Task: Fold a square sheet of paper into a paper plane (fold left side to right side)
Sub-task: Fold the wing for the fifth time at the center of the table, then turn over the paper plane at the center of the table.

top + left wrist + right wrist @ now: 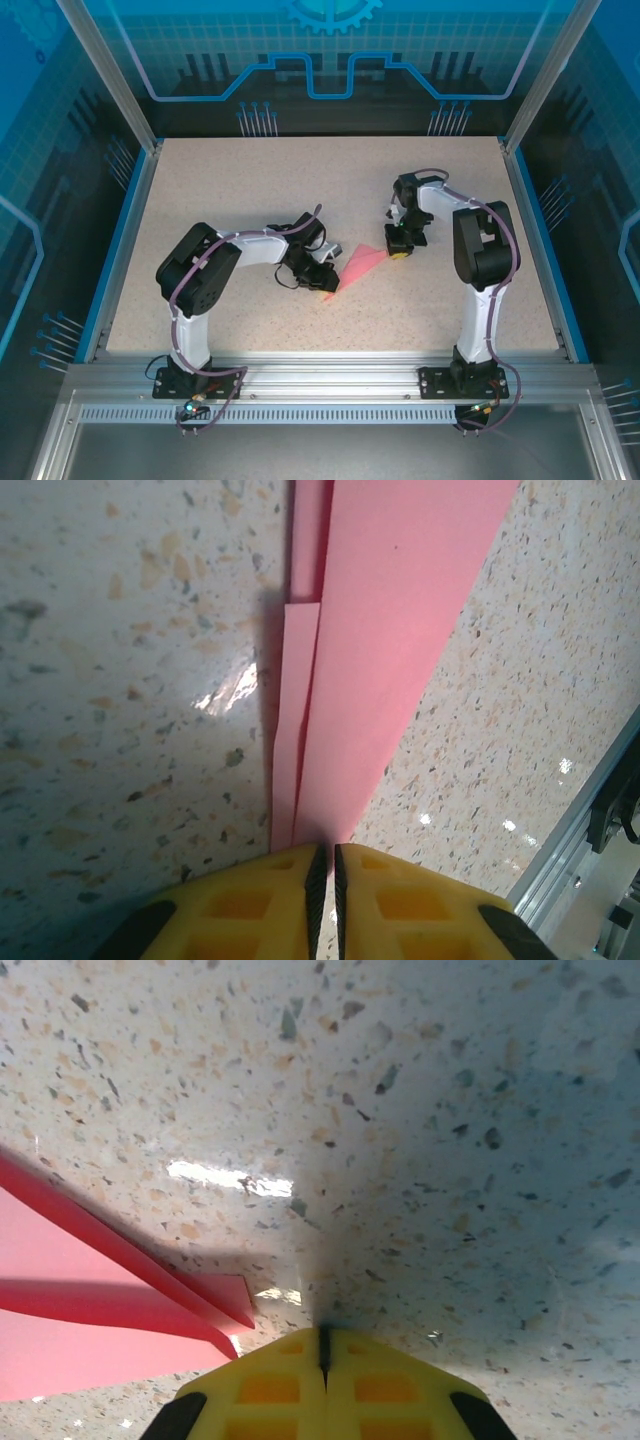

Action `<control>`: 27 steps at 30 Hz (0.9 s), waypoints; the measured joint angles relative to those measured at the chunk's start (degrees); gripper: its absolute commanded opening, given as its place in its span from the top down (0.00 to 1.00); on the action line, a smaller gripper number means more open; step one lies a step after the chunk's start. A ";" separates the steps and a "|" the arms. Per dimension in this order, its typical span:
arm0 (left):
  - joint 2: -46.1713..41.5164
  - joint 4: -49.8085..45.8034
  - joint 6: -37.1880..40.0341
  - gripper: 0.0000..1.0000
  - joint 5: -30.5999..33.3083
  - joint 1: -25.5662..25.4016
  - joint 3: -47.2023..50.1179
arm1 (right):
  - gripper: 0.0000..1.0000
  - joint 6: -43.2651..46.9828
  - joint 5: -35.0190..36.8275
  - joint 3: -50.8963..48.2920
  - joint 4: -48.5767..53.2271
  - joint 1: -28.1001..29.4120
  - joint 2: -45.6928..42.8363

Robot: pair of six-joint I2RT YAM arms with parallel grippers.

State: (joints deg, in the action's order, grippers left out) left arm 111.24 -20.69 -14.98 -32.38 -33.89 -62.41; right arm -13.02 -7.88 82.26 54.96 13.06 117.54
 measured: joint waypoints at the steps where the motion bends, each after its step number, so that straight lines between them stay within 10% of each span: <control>1: -0.02 0.02 -0.02 0.81 -0.04 0.00 0.00 | 1.00 0.00 0.00 0.00 0.00 0.00 -0.11; 7: -1.03 -0.66 -0.09 0.71 -0.59 0.00 0.00 | 0.95 -0.33 -0.13 -3.08 -1.75 0.00 -5.92; 14: -7.82 -3.52 -1.09 0.47 0.61 0.79 -0.07 | 0.63 -6.71 0.00 -12.33 -8.11 0.52 -21.97; 27: -29.49 2.56 -6.99 0.17 15.78 7.65 8.76 | 0.43 -38.18 4.61 -20.15 -17.16 15.72 -31.19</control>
State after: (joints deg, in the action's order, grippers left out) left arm 81.76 -18.13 -21.98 -16.60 -26.24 -53.65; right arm -51.20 -3.27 62.11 37.80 28.77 86.35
